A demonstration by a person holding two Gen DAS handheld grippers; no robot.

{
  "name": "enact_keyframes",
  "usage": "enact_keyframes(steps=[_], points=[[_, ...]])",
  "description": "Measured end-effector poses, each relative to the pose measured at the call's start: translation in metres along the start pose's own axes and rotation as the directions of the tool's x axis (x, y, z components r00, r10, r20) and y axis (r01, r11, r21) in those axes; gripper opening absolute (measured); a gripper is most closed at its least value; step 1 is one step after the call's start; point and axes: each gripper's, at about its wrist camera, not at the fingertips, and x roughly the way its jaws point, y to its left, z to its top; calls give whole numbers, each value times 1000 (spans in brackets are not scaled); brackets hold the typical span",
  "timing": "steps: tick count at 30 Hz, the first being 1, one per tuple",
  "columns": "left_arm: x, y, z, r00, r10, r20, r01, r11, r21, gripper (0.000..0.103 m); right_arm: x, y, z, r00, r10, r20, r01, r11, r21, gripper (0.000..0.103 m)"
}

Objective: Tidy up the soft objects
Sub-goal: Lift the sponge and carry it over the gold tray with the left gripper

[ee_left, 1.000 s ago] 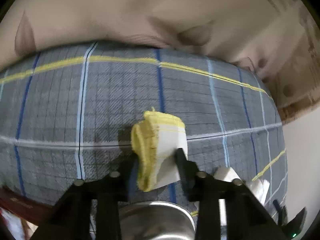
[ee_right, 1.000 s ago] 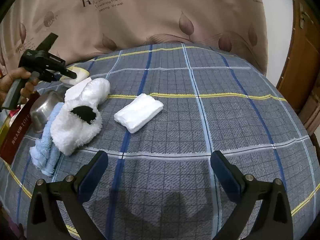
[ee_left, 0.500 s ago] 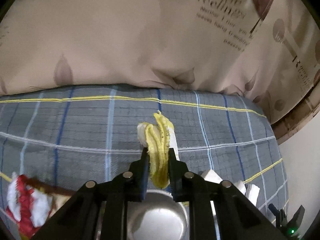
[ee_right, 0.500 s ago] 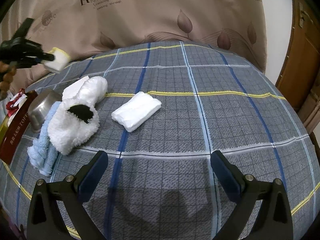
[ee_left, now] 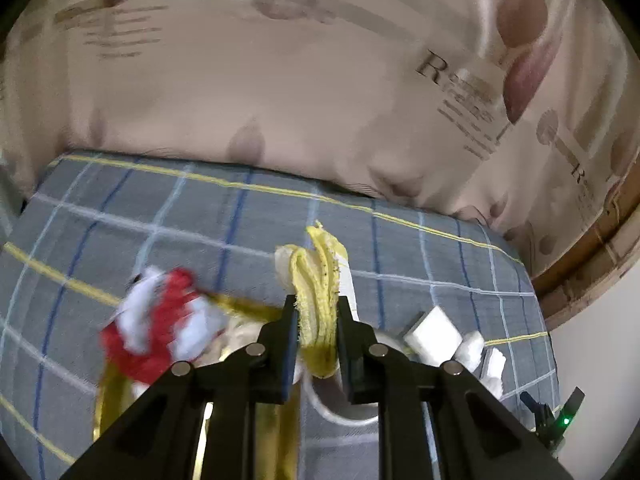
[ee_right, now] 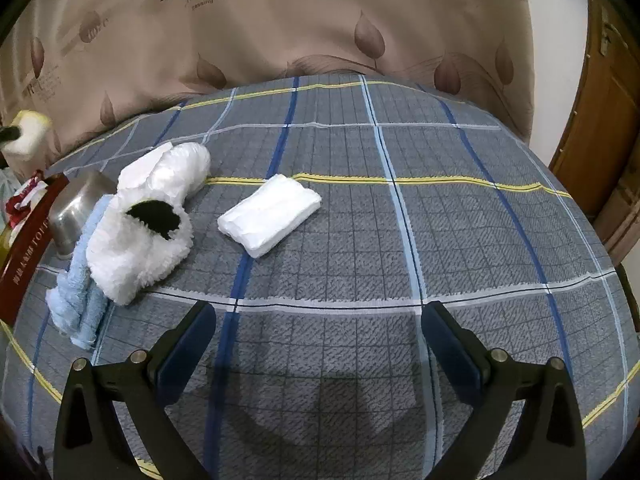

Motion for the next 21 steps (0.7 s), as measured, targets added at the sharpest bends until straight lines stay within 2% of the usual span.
enact_keyframes(steps=[9,15,17,19,21], points=[[-47,60,-47,1000,3,23,0,993,-116,17,6,1,0,1000,-14,-25,13,1000,-16,102],[-59,83,-80,1000,18,25,-14,990,-142,17,9,4,-1,999,-14,-35,13,1000,-28,102],[-62,90,-88,1000,8,30,-3,986,-165,17,-1,1,-3,1000,18,-2,-18,1000,-13,102],[-66,94,-94,999,0,42,7,984,-176,17,-17,0,-7,991,135,23,-136,990,35,101],[-68,95,-98,999,5,50,3,985,-170,17,-32,10,-12,969,247,21,-247,967,56,98]])
